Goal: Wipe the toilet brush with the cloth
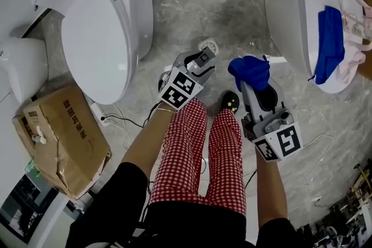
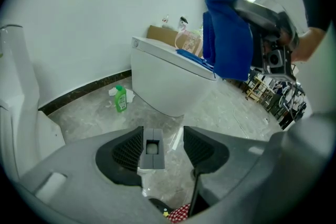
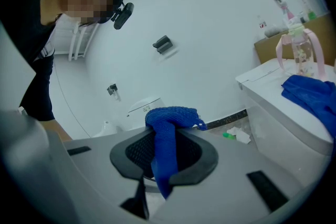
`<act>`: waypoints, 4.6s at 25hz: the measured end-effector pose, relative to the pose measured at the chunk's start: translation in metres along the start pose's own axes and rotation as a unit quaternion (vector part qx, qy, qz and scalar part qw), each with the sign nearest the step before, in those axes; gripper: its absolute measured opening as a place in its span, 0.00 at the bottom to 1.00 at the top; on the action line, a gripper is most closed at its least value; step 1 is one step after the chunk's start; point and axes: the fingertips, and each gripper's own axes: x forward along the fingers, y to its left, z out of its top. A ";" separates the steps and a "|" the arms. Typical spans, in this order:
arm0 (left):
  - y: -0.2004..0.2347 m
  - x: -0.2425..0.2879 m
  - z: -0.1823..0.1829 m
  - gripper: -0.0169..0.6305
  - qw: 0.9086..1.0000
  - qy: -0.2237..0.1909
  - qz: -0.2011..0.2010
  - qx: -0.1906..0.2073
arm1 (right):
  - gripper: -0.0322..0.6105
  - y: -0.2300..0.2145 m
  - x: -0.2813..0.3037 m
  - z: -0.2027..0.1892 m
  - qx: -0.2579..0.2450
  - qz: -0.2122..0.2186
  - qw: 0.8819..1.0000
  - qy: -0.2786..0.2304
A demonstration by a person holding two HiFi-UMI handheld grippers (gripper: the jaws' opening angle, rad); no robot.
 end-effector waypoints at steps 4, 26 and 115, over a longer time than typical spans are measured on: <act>0.004 0.006 -0.008 0.37 1.000 0.023 0.004 -0.006 | 0.16 0.001 0.000 -0.001 0.001 0.002 1.000 0.002; 0.017 0.046 -0.034 0.37 0.990 0.143 0.007 -0.006 | 0.16 -0.024 -0.017 -0.004 0.015 -0.024 1.000 0.002; 0.030 0.029 -0.063 0.30 0.971 0.229 0.058 -0.025 | 0.16 -0.027 -0.057 -0.014 0.036 -0.069 0.997 -0.011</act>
